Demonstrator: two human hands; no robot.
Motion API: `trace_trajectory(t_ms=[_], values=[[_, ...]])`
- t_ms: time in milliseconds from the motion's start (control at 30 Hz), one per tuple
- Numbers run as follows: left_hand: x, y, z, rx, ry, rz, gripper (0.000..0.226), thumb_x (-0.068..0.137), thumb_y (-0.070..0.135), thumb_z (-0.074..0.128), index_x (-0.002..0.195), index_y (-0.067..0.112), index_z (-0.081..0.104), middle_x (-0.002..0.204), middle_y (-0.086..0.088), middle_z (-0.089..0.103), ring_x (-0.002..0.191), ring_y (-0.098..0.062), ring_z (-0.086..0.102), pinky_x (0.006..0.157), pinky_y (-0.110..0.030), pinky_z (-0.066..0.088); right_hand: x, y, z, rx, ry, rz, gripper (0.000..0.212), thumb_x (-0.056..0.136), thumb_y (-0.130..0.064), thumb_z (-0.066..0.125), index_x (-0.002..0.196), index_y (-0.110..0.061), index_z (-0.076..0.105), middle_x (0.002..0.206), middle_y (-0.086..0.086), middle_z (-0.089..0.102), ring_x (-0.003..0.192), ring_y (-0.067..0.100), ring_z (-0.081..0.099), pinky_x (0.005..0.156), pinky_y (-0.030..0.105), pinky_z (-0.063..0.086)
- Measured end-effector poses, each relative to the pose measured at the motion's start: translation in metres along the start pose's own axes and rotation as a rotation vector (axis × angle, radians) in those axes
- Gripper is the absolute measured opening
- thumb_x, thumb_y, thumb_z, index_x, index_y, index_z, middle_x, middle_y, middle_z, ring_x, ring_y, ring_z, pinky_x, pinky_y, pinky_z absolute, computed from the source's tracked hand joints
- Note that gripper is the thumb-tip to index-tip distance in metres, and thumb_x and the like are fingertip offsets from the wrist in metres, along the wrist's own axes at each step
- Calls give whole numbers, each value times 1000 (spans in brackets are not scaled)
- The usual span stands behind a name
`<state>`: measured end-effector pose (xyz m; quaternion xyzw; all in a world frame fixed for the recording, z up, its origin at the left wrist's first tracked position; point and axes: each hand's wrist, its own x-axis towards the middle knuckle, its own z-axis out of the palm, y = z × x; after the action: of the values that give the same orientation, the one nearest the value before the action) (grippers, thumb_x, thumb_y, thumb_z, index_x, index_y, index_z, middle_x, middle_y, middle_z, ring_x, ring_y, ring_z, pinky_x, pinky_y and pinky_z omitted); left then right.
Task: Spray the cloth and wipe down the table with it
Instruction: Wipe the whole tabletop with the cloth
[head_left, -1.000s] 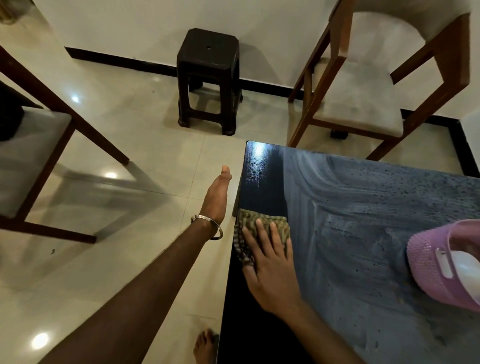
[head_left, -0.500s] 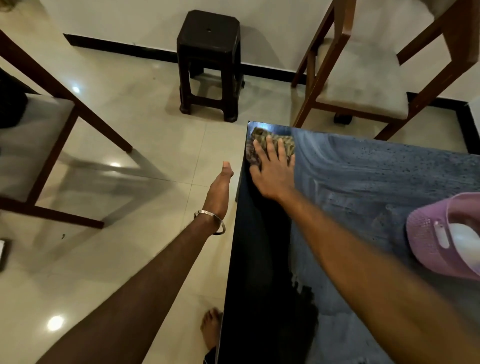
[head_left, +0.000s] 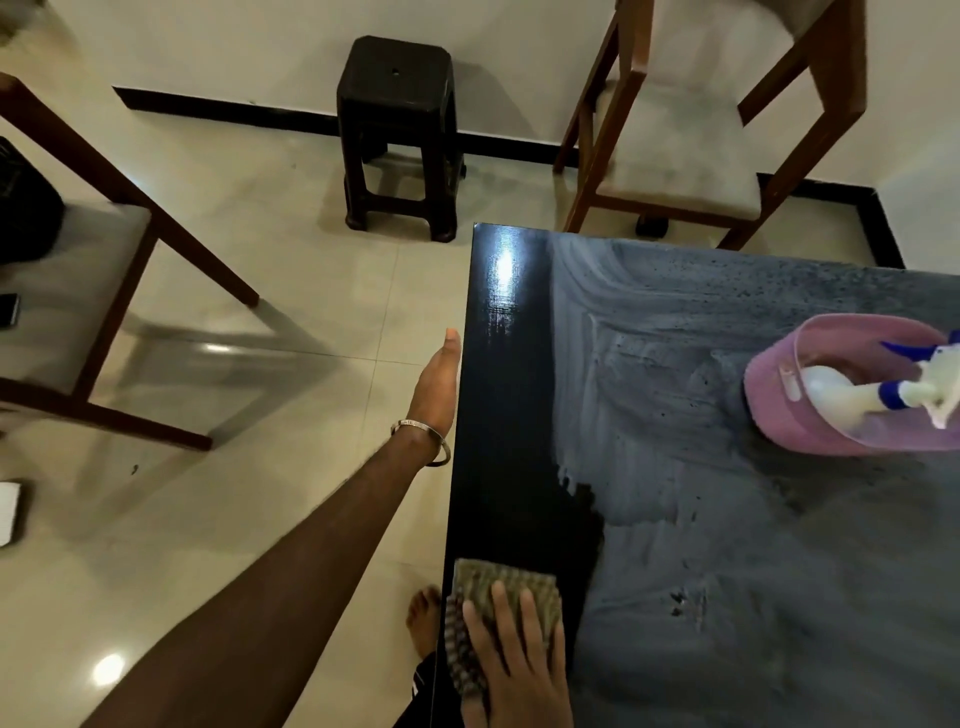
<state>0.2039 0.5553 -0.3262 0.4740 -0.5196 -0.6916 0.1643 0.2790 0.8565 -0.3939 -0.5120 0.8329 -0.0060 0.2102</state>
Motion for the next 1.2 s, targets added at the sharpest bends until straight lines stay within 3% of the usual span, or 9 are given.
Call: trace_trajectory(t_ms=[67, 200, 300, 533, 667, 733, 833, 1033, 1200], values=[[-13, -2, -2, -1, 15, 2, 67, 96, 59, 22, 146, 18, 35, 148, 3, 40, 138, -12, 34, 112, -26, 20, 27, 9, -25, 47, 19, -37, 74, 81, -56, 47, 152, -39, 34, 163, -2, 25, 149, 28, 21, 116, 48, 11], [-45, -7, -5, -9, 52, -19, 92, 79, 81, 28, 147, 20, 34, 152, 2, 37, 141, -14, 32, 120, -37, 18, 128, 43, -77, 90, 73, 47, 69, 94, -52, 24, 158, -35, 5, 166, 0, -5, 152, 28, -12, 120, 59, -3], [-71, -22, -5, 14, 80, -48, 108, 64, 90, 26, 148, 22, 33, 153, 3, 35, 141, -14, 31, 120, -39, 18, 176, 53, -103, 75, -30, 94, 68, 99, -48, 30, 157, -36, -3, 166, 0, -15, 151, 28, -17, 119, 58, -11], [-141, -74, -4, 9, 118, -110, 113, 62, 94, 30, 146, 19, 37, 150, 2, 40, 139, -13, 35, 119, -37, 20, 63, 23, -48, 62, 16, 11, 74, 94, -52, 30, 158, -36, -4, 166, 2, -13, 151, 28, -19, 119, 60, -10], [-190, -84, 5, -47, 115, -123, 50, 96, 59, 26, 130, 27, 46, 117, 15, 57, 104, 0, 54, 90, -11, 37, -55, 0, 1, 69, -17, -6, 77, 86, -50, 42, 157, -34, 19, 166, 2, 16, 152, 30, 9, 116, 57, 5], [-206, -97, 7, -38, 101, -147, 45, 99, 55, 23, 122, 27, 51, 107, 18, 55, 94, 1, 54, 88, -17, 37, -89, 1, 13, 60, -65, -15, 80, 82, -51, 48, 156, -34, 23, 164, 2, 22, 151, 28, 14, 114, 55, 9], [-223, -115, 7, -4, 122, -153, 56, 94, 62, 23, 117, 25, 58, 114, 13, 60, 104, -6, 56, 93, -31, 40, -90, 27, 9, 37, -21, -6, 79, 80, -51, 46, 155, -35, 27, 164, -1, 22, 151, 27, 18, 114, 52, 11], [-235, -123, -1, -27, 134, -167, 58, 99, 54, 23, 138, 17, 45, 130, 8, 48, 121, -12, 45, 95, -26, 30, -56, 115, -34, 111, 79, 421, 75, 87, -50, 21, 157, -34, 1, 167, 2, -8, 152, 29, -12, 121, 57, -3], [-228, -119, -8, -31, 151, -131, 73, 89, 65, 28, 145, 18, 38, 147, 5, 41, 140, -17, 34, 105, -25, 25, -56, 39, -13, 121, 144, 353, 76, 87, -48, 29, 158, -30, 9, 166, 8, 6, 152, 35, -1, 119, 54, -9]])
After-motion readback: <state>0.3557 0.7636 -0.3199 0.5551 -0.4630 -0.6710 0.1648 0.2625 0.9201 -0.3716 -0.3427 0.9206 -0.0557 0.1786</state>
